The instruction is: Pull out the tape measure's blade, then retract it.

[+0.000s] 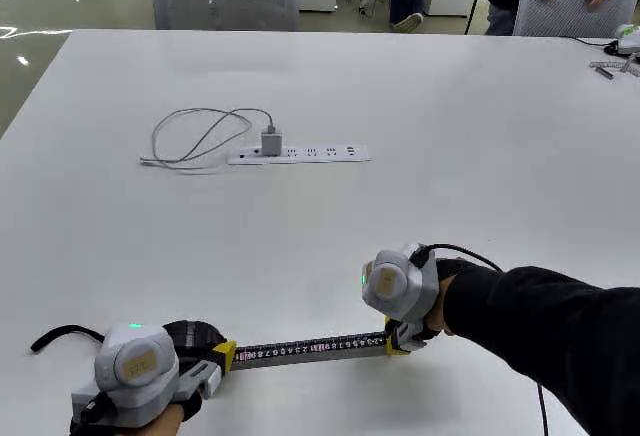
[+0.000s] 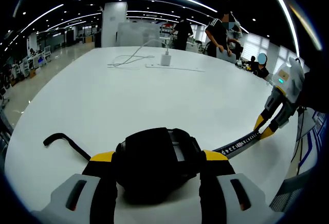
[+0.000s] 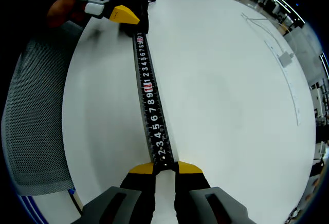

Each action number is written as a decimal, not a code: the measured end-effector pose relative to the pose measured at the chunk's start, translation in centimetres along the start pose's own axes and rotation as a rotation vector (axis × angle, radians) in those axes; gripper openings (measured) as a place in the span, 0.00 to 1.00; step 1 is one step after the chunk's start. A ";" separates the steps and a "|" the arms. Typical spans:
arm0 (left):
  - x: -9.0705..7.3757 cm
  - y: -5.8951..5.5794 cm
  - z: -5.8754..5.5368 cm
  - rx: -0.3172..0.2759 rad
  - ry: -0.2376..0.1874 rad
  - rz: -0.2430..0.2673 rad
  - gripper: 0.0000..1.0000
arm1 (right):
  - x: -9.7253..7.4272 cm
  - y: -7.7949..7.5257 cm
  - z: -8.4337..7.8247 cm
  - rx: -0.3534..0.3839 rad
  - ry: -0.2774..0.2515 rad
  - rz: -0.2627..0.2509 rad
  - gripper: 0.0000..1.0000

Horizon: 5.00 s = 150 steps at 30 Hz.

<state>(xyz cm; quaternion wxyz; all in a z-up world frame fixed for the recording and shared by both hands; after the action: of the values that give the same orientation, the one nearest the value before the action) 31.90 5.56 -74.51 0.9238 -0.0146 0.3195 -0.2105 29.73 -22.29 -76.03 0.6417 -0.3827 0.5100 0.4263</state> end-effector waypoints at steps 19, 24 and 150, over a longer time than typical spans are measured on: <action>0.0 0.0 0.0 0.001 -0.001 -0.001 0.61 | 0.1 0.0 0.6 -0.005 0.010 0.001 0.10; 0.0 0.0 0.0 0.001 0.000 -0.002 0.61 | 0.1 0.0 0.8 -0.003 0.007 0.005 0.10; 0.2 0.1 0.0 0.000 0.006 -0.006 0.61 | 1.0 0.7 4.8 -0.012 0.002 -0.019 0.10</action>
<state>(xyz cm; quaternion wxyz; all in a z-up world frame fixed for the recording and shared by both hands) 32.04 5.61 -74.66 0.9222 -0.0149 0.3221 -0.2133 30.79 -17.41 -76.16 0.6430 -0.3919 0.5041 0.4229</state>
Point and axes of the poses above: the centre of the closed fingertips' face, and the gripper's own axes: x roughly forward along the fingers, y roughly to its left, z roughly out of its top, the point moved 5 cm from there along -x, roughly backward along the fingers, and after that the axes turned 4 degrees about -z, right-handed, at the moved point
